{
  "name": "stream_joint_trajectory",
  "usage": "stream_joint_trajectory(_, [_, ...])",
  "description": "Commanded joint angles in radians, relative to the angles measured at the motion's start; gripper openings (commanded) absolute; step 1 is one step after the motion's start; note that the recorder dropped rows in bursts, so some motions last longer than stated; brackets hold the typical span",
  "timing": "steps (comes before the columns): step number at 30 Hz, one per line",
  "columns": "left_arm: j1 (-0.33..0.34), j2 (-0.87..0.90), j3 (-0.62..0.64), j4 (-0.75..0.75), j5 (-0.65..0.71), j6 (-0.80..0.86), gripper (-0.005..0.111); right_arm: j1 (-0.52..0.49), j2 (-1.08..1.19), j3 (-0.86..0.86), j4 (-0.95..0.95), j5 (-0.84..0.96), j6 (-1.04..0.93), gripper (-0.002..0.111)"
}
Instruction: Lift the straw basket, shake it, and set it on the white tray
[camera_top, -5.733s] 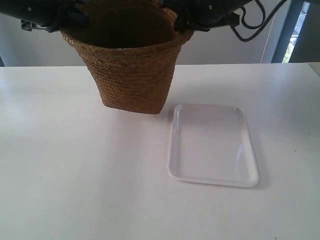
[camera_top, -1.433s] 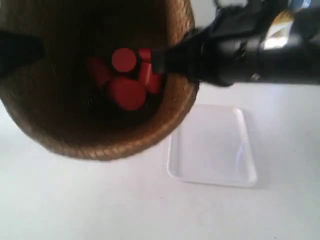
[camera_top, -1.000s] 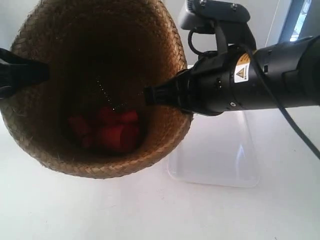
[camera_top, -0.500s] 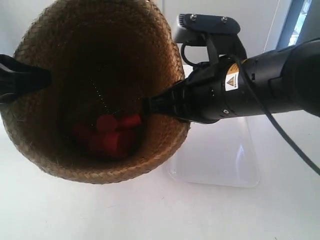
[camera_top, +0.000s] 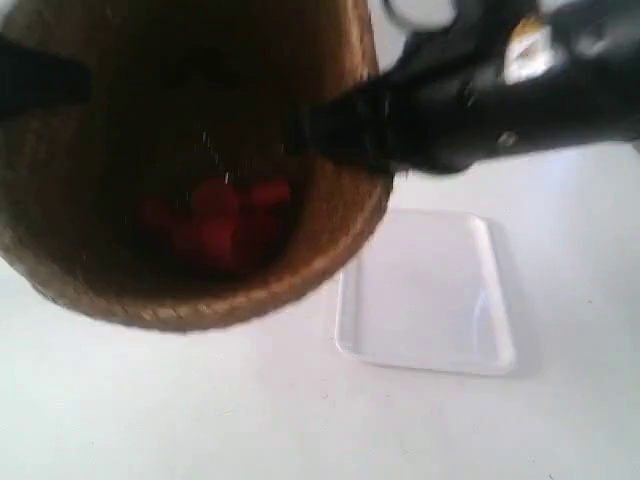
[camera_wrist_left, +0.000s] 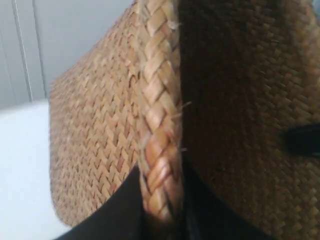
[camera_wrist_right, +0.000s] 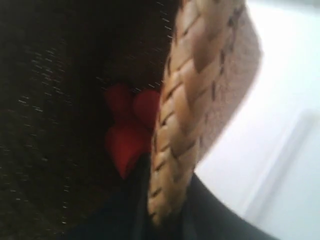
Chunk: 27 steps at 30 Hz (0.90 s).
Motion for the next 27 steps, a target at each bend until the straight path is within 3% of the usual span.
stream_joint_trajectory(1, [0.011,0.032,0.112,0.062,-0.11,-0.047,0.0,-0.014,0.041,0.121,-0.2,-0.134,0.216,0.0])
stream_joint_trajectory(4, [0.028,0.078,0.125,0.055,-0.036,-0.07,0.0,-0.018,0.105,0.111,-0.162,-0.094,0.156,0.0])
stream_joint_trajectory(8, [0.028,0.03,0.108,0.053,-0.097,-0.034,0.0,-0.018,0.088,0.053,-0.16,-0.098,0.131,0.0])
stream_joint_trajectory(19, [0.028,0.047,0.151,0.068,-0.084,-0.014,0.0,-0.018,0.16,0.093,-0.164,-0.087,0.11,0.0])
stream_joint_trajectory(22, [0.028,-0.011,-0.026,0.07,-0.02,-0.012,0.0,0.003,0.06,-0.08,-0.146,0.052,0.046,0.0])
stream_joint_trajectory(23, [0.028,-0.037,-0.072,0.066,0.046,-0.022,0.0,0.04,-0.016,-0.103,-0.141,-0.011,0.044,0.0])
stream_joint_trajectory(25, [0.034,0.011,0.029,0.095,0.053,-0.077,0.0,0.043,0.03,0.004,-0.185,-0.092,0.1,0.0])
stream_joint_trajectory(27, [0.041,0.067,0.088,0.093,0.061,-0.167,0.0,0.022,0.112,0.04,-0.178,-0.016,0.154,0.0])
